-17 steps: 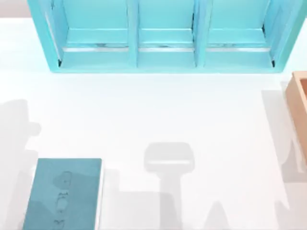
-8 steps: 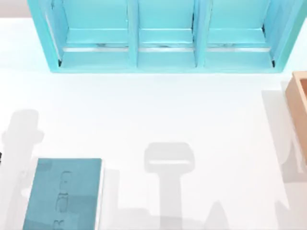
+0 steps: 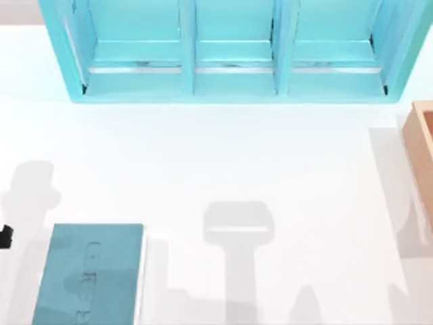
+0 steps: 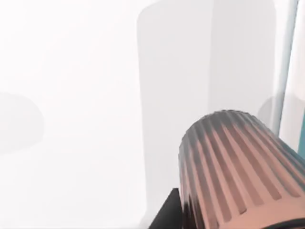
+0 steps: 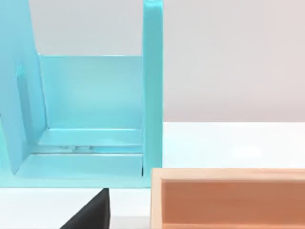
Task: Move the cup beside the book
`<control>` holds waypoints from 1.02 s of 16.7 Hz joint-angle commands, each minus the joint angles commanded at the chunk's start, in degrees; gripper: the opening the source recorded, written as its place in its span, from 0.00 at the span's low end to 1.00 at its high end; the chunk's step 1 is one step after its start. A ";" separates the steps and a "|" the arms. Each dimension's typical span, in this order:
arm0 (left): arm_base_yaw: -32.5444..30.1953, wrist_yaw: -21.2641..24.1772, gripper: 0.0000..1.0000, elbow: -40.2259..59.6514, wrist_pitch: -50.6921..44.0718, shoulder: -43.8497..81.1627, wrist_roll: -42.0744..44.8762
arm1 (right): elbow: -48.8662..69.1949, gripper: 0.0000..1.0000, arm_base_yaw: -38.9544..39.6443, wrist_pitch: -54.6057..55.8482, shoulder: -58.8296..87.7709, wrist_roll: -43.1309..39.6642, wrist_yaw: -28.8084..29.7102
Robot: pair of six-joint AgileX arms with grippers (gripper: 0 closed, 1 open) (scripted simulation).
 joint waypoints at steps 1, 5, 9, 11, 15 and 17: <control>-0.03 -0.02 0.00 -2.11 2.34 0.10 -0.01 | 0.00 1.00 0.00 0.00 0.00 0.00 0.00; -0.19 0.03 0.00 -8.18 8.50 0.69 -0.05 | 0.00 1.00 0.00 0.00 0.00 0.00 0.00; -0.19 0.03 0.00 -8.33 8.65 0.74 -0.05 | 0.00 1.00 0.00 0.00 0.00 0.00 0.00; -0.19 0.03 0.15 -8.33 8.65 0.74 -0.05 | 0.00 1.00 0.00 0.00 0.00 0.00 0.00; -0.19 0.03 0.45 -8.33 8.65 0.74 -0.05 | 0.00 1.00 0.00 0.00 0.00 0.00 0.00; -0.19 0.03 0.60 -8.33 8.65 0.74 -0.05 | 0.00 1.00 0.00 0.00 0.00 0.00 0.00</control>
